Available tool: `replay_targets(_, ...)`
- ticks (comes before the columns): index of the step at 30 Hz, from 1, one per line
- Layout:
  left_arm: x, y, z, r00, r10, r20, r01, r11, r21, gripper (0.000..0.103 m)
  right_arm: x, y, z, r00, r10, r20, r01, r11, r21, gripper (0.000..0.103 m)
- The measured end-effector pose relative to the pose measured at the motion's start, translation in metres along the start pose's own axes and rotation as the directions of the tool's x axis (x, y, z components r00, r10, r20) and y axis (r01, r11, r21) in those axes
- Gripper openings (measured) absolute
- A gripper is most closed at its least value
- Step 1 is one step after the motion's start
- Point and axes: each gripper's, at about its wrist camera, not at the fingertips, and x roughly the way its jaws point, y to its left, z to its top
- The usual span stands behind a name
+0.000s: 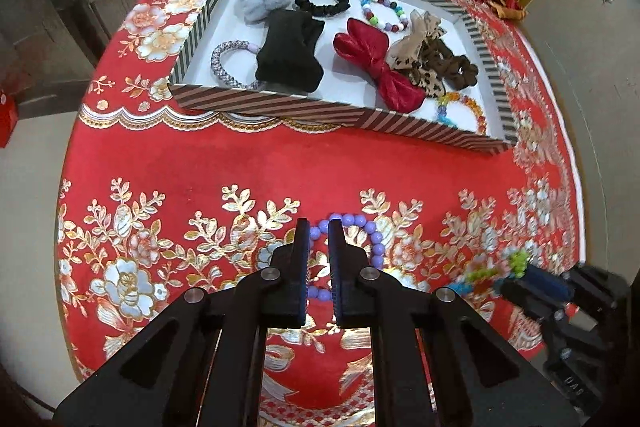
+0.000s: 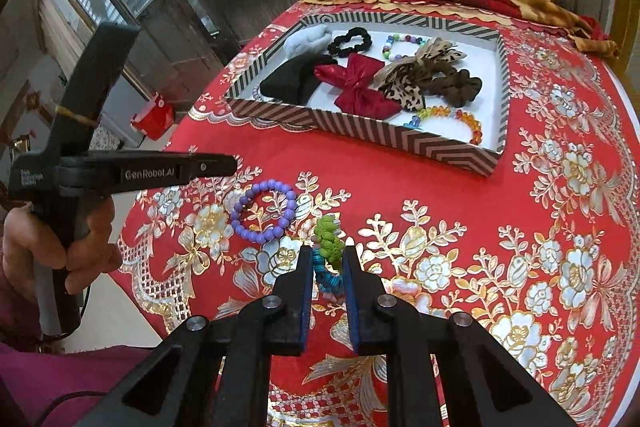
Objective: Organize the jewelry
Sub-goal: 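Grasp the purple bead bracelet with the left gripper while the right grasps the green-blue strand, then carry the purple bracelet and green strand into the tray and open both grippers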
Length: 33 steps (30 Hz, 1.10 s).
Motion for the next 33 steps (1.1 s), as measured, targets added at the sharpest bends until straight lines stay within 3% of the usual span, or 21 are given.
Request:
replay_targets(3,0.009,-0.003,-0.005,0.999,0.033,-0.017,-0.032,0.999,0.024,0.013,0.001,-0.003,-0.001,1.000,0.002,-0.003,-0.002,1.000,0.014,0.014)
replay_targets(6,0.025,-0.006,-0.008,0.997,0.053,-0.054,-0.051,0.998,0.046,0.033,0.002,-0.006,-0.003,1.000,0.002,-0.010,-0.002,1.000,0.022,0.014)
replay_targets(13,0.046,-0.016,-0.008,0.993,0.102,-0.055,-0.095,0.990,0.107,0.031,0.002,-0.007,-0.005,1.000,0.003,-0.016,-0.003,1.000,0.029,0.014)
replay_targets(15,0.046,-0.018,-0.007,0.993,0.107,-0.043,-0.101,0.988,0.119,0.011,0.002,-0.007,-0.005,1.000,0.003,-0.015,-0.003,1.000,0.030,0.014)
replay_targets(17,0.046,-0.018,-0.006,0.995,0.085,-0.043,-0.079,0.989,0.125,0.008,0.002,-0.007,-0.005,1.000,0.004,-0.013,-0.003,0.999,0.034,0.014)
replay_targets(26,0.002,-0.014,0.001,1.000,-0.029,-0.007,0.030,0.995,0.092,0.008,-0.010,-0.011,0.004,1.000,0.009,0.019,-0.010,0.999,0.042,0.014)
replay_targets(33,-0.032,-0.021,0.014,0.997,-0.053,0.053,0.048,0.994,0.099,0.008,-0.019,-0.014,0.023,0.999,-0.001,0.048,0.000,1.000,0.028,0.014)
